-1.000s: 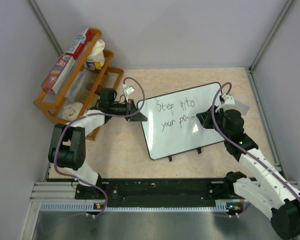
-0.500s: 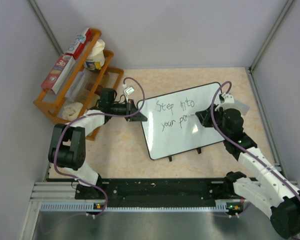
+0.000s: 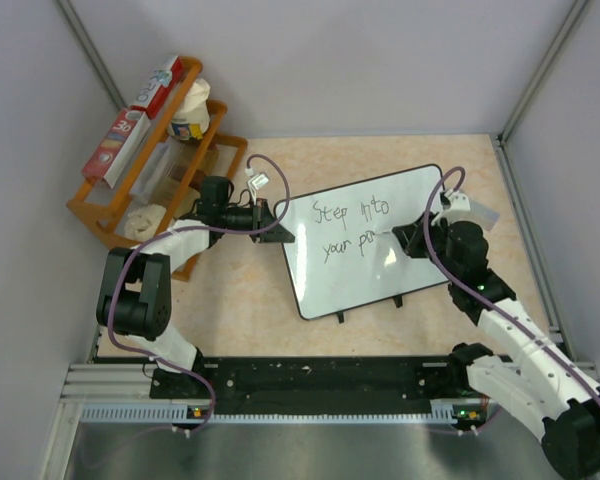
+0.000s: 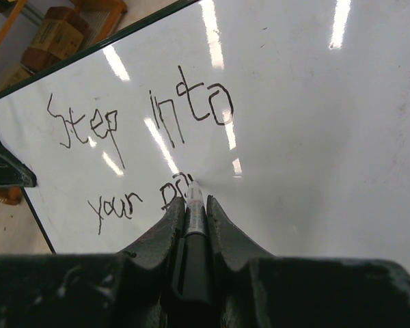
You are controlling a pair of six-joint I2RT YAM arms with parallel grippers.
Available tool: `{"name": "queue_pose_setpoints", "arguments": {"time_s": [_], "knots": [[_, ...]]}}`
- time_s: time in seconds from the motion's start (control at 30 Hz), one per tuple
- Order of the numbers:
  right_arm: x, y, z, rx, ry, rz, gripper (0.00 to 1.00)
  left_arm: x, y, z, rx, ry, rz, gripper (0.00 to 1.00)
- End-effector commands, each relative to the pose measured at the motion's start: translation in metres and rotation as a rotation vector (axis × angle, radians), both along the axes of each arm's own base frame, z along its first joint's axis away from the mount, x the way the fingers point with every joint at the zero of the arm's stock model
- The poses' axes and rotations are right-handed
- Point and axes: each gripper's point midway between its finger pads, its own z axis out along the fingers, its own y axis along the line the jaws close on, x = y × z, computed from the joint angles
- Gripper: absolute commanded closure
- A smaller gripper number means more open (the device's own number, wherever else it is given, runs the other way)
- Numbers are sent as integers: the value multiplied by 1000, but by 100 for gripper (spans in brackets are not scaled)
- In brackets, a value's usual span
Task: Write a sentence on the whiteboard
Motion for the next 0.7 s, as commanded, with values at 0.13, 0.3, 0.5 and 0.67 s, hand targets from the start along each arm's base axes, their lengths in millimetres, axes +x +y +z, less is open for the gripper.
{"name": "queue_pose_setpoints", "arguments": {"time_s": [0.13, 0.3, 0.5, 0.67], "knots": [[-7, -13, -23, -51, 51, -35, 100, 6, 0, -50, 165, -144, 0, 100], [-10, -14, -27, -58, 57, -34, 100, 6, 0, -51, 166, -144, -1, 100], [-9, -15, -24, -62, 51, -37, 100, 6, 0, -50, 165, -144, 0, 100], [-5, -15, -15, -60, 33, -42, 100, 6, 0, -50, 165, -144, 0, 100]]}}
